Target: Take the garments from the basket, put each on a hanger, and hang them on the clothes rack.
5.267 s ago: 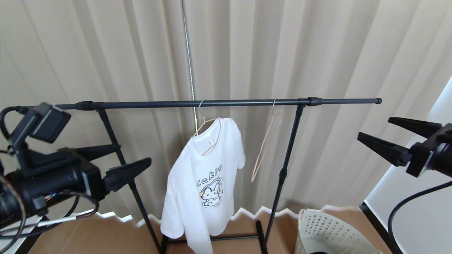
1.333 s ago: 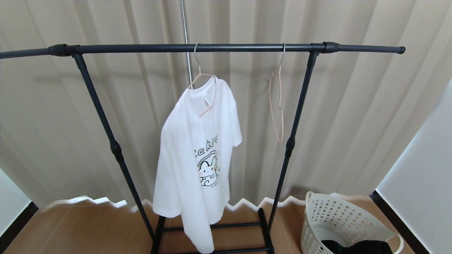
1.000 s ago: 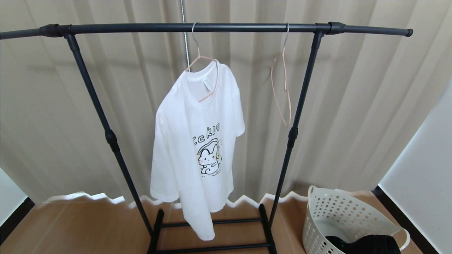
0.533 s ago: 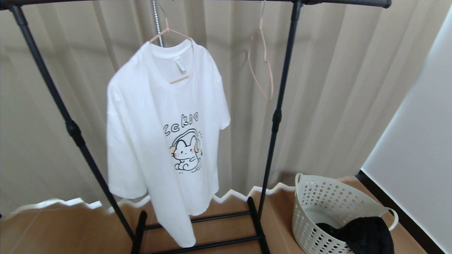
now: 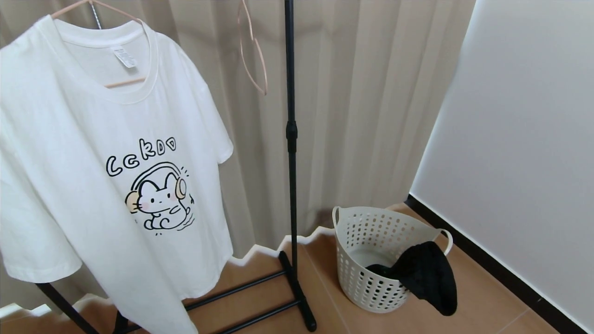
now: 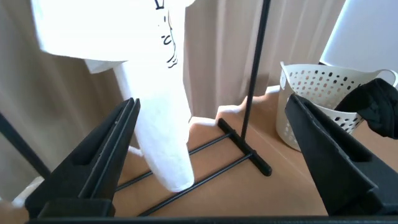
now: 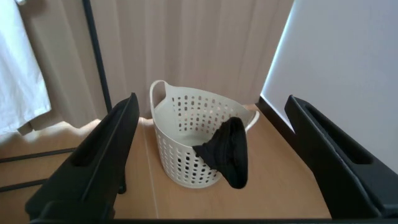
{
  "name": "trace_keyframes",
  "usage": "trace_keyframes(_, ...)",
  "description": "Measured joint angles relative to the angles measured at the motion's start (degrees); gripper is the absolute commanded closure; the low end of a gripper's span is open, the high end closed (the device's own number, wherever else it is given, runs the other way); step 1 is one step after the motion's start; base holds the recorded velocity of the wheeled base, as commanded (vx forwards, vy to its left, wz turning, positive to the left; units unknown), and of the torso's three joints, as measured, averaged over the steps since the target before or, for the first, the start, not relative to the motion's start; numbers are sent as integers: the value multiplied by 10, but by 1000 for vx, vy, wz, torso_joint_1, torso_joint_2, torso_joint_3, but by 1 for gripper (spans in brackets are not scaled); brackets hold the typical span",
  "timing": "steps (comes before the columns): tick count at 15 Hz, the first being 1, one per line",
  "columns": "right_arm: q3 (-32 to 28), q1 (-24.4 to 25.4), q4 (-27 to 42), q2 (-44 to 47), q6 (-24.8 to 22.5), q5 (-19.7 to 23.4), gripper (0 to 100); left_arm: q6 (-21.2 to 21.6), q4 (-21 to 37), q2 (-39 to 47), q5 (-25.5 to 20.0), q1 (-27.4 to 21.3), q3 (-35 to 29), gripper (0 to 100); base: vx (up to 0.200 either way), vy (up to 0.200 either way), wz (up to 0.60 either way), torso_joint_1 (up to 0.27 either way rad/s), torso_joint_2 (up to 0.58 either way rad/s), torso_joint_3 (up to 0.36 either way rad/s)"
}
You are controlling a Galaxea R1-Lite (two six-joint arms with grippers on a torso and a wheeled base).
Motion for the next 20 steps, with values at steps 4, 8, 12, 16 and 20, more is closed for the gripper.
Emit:
trace_keyframes(4,0,0,1,0,0,0,0,0,0,0,0,0,0,0,0,-150,0,-2,21,24)
trace_keyframes(8,0,1,0,0,0,0,0,0,0,0,0,0,0,0,0,-200,0,1,5,1)
trace_keyframes(12,0,0,1,0,0,0,0,0,0,0,0,0,0,0,0,-200,0,1,0,5)
trace_keyframes(16,0,0,0,0,0,0,0,0,0,0,0,0,0,0,150,-50,0,1,4,4)
trace_keyframes(20,0,0,1,0,0,0,0,0,0,0,0,0,0,0,0,-200,0,6,6,4)
